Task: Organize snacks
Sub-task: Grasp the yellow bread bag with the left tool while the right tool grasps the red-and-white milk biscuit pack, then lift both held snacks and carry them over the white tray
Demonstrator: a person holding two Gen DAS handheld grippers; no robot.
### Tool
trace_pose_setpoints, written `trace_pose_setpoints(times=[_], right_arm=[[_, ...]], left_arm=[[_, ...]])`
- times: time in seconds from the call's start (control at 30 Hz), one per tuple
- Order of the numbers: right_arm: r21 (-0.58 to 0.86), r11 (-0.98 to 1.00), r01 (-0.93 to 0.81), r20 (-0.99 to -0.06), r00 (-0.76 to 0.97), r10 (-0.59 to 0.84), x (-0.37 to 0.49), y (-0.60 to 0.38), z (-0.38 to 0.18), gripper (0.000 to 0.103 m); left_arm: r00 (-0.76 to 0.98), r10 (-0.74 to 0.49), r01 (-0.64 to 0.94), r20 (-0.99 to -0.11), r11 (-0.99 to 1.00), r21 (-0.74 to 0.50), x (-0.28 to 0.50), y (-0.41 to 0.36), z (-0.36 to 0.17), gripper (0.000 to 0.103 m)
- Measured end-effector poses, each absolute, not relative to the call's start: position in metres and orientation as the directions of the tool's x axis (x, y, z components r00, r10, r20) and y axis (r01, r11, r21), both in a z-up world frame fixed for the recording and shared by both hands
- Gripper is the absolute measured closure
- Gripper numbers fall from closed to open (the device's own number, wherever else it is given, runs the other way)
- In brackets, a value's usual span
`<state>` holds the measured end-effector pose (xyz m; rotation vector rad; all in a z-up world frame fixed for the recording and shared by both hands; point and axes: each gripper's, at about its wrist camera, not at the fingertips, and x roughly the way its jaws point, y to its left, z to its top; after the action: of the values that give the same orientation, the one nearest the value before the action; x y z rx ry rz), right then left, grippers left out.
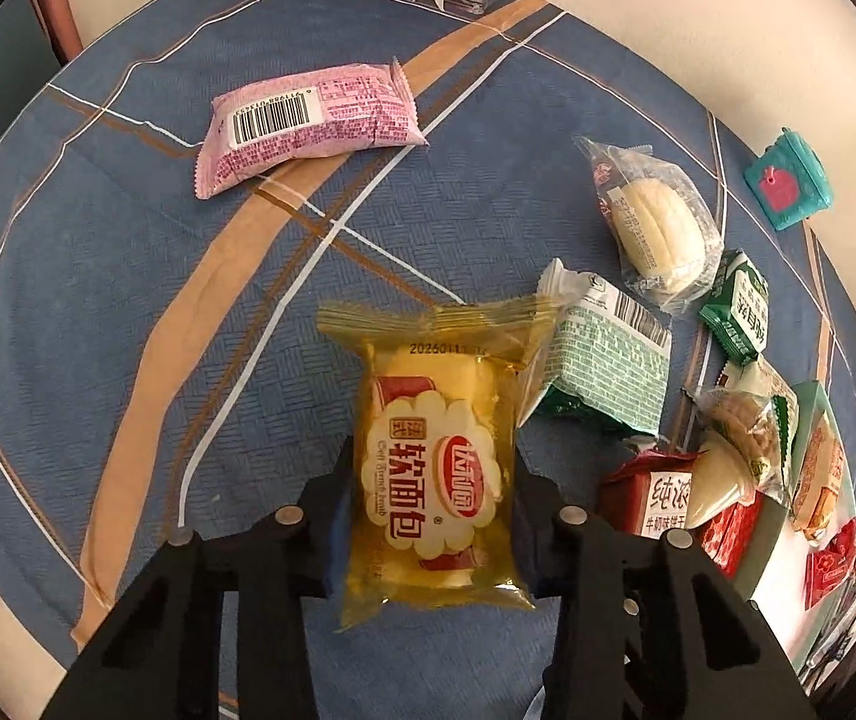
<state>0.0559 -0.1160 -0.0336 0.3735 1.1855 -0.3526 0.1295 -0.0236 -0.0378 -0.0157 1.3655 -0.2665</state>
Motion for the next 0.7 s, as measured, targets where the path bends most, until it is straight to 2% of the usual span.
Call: trace_pose_setpoints(times=[0.47,0.7], right_arm=[[0.215,0.874,0.436,-0.912,0.411,0.019,0.044,-0.113,0.004,0.061],[0.220,0.870,0.440,-0.900,0.435,0.008,0.031,-0.113,0.029,0.061]], left_arm=[[0.269,-0.271,0.152,-0.924,0.960,-0.237,0.114,0.001,0.019,0.062],[0.320,-0.295,0.178,-0.900,0.952,-0.249,0.104,0.003,0.044,0.062]])
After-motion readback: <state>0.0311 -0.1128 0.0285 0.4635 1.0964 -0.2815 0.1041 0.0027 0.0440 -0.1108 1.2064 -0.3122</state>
